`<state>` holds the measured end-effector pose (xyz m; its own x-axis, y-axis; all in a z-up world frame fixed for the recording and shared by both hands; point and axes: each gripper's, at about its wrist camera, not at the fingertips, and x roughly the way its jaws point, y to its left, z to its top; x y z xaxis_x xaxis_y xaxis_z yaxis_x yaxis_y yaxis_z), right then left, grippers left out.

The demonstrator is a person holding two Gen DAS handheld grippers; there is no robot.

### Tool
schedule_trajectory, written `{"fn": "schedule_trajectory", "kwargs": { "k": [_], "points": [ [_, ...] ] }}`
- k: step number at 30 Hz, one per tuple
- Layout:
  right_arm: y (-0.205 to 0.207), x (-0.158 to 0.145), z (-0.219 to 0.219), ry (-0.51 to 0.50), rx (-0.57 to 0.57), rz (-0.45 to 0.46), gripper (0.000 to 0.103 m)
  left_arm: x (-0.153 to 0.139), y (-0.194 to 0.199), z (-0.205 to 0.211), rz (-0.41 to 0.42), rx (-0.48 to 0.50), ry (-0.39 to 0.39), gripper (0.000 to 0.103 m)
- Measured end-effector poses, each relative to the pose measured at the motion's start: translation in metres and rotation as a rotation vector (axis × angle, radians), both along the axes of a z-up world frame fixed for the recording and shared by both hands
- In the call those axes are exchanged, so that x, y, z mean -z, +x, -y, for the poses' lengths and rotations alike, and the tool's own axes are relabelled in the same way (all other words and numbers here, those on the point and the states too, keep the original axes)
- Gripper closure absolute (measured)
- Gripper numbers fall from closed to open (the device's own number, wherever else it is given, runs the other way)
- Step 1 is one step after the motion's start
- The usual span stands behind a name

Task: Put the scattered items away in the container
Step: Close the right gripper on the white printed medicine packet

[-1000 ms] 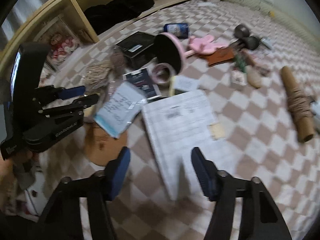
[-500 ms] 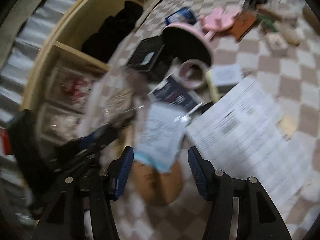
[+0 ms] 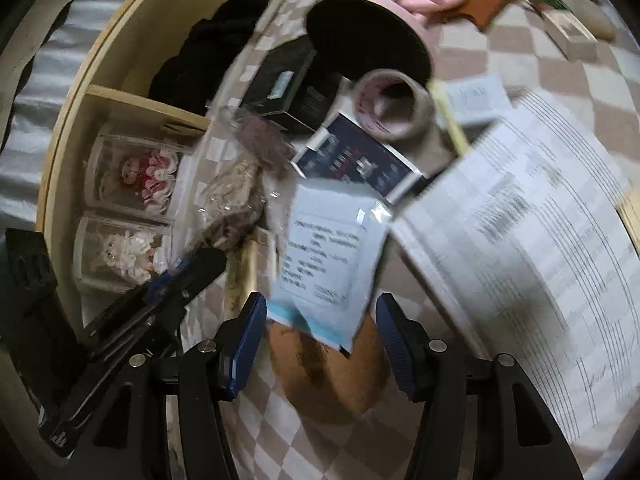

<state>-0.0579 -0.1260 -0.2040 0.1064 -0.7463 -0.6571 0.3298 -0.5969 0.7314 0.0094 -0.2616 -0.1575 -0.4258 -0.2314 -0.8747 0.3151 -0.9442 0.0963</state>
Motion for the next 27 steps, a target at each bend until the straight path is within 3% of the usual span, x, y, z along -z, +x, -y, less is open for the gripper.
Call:
{"fn": "schedule_trajectory", "kwargs": {
  "k": [4,7,9,18,22,24,27],
  "points": [
    [-0.001,0.0,0.011,0.042,-0.012,-0.037,0.046,0.001,0.0,-0.001,0.007,0.005,-0.01,0.08],
    [0.004,0.001,0.018,0.138,-0.019,-0.061,0.046,0.002,0.001,-0.001,0.011,0.011,-0.026,0.08],
    [0.008,0.006,0.018,0.188,0.005,-0.001,0.046,0.001,0.001,0.0,0.009,0.009,-0.027,0.08],
    [-0.008,0.036,0.003,0.019,0.116,0.175,0.046,0.003,0.001,0.001,0.011,0.013,-0.023,0.08],
    [-0.013,0.036,0.007,-0.01,0.074,0.144,0.046,0.003,0.0,0.002,0.012,0.011,-0.029,0.08],
    [-0.013,0.031,0.01,-0.023,0.053,0.125,0.062,0.003,0.0,0.002,0.011,0.008,-0.037,0.08],
    [-0.012,0.024,0.011,-0.047,0.037,0.118,0.069,0.002,0.001,0.004,0.005,0.0,-0.033,0.08]
  ]
}}
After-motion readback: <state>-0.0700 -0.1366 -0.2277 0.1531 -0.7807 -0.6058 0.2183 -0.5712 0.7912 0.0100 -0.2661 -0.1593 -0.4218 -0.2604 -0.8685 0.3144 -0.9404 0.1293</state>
